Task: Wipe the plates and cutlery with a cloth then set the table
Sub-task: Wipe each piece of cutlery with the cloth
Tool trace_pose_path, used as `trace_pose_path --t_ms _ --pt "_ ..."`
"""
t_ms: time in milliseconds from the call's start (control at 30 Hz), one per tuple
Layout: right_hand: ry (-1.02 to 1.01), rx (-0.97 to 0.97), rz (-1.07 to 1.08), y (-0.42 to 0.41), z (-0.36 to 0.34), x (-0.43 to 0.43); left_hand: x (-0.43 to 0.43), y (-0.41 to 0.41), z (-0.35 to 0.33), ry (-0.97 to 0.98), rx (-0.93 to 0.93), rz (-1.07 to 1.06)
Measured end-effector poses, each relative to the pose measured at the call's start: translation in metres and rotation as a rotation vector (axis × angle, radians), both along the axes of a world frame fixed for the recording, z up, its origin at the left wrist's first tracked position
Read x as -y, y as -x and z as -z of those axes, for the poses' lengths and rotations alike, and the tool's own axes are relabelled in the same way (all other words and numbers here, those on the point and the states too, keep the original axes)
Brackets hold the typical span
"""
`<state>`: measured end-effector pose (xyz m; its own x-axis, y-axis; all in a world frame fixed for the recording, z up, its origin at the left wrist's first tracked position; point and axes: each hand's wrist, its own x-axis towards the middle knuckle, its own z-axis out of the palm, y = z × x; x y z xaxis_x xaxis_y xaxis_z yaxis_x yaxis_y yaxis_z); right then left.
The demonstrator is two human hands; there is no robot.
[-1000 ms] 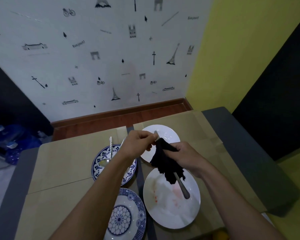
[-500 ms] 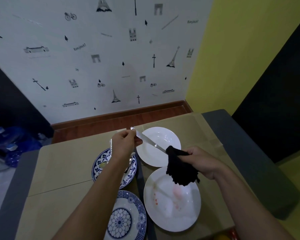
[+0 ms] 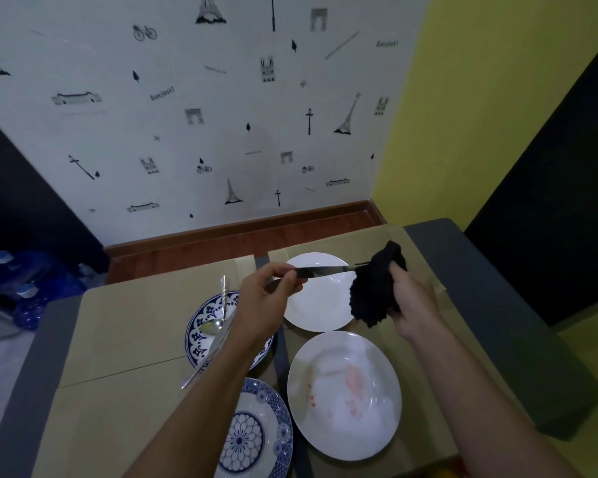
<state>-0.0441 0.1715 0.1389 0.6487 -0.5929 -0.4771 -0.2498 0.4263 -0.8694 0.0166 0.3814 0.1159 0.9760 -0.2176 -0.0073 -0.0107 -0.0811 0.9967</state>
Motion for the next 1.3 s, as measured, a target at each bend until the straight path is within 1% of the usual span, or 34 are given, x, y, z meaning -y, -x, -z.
trace_pose_path --t_ms 100,233,333,467,600,733,800,867,933,1000,1067,1167,1233,1300 --pt "-0.023 -0.037 0.015 -0.001 0.005 0.001 -0.002 0.002 0.002 -0.052 0.081 0.031" --pt "-0.111 -0.077 0.041 -0.001 0.012 -0.001 -0.003 0.004 0.003 -0.107 0.291 0.092" --pt "-0.169 -0.077 0.064 -0.002 0.013 -0.004 -0.003 0.004 0.005 -0.16 0.395 0.133" --pt "-0.204 -0.054 0.063 -0.004 0.011 -0.004 -0.002 0.005 0.007 -0.222 0.447 0.179" --pt "-0.246 -0.028 0.063 -0.004 0.009 0.002 -0.004 0.002 0.011 -0.285 0.515 0.178" --pt "-0.275 -0.035 0.069 -0.005 0.01 0.01 -0.008 0.002 0.016 -0.329 0.529 0.221" --pt "-0.215 -0.038 0.063 -0.006 0.006 0.011 -0.009 0.005 0.016 -0.347 0.452 0.267" --pt "-0.097 -0.04 0.059 -0.007 0.002 0.009 -0.006 0.011 0.015 -0.312 0.247 0.311" --pt "0.002 -0.024 0.036 -0.008 -0.002 0.005 0.0 0.017 0.01 -0.209 -0.011 0.328" --pt "0.057 0.004 0.012 -0.009 -0.003 0.001 0.006 0.017 0.008 -0.138 -0.155 0.342" --pt "0.096 0.03 -0.002 -0.007 -0.004 -0.004 0.01 0.016 0.009 -0.133 -0.207 0.371" --pt "0.109 0.063 -0.022 -0.006 -0.006 -0.008 0.01 0.017 0.012 -0.126 -0.219 0.386" --pt "0.108 0.067 -0.078 -0.007 -0.004 -0.009 0.01 0.02 0.014 -0.081 -0.257 0.354" --pt "0.12 0.041 -0.182 -0.008 0.001 -0.012 0.01 0.022 0.016 -0.041 -0.286 0.332"
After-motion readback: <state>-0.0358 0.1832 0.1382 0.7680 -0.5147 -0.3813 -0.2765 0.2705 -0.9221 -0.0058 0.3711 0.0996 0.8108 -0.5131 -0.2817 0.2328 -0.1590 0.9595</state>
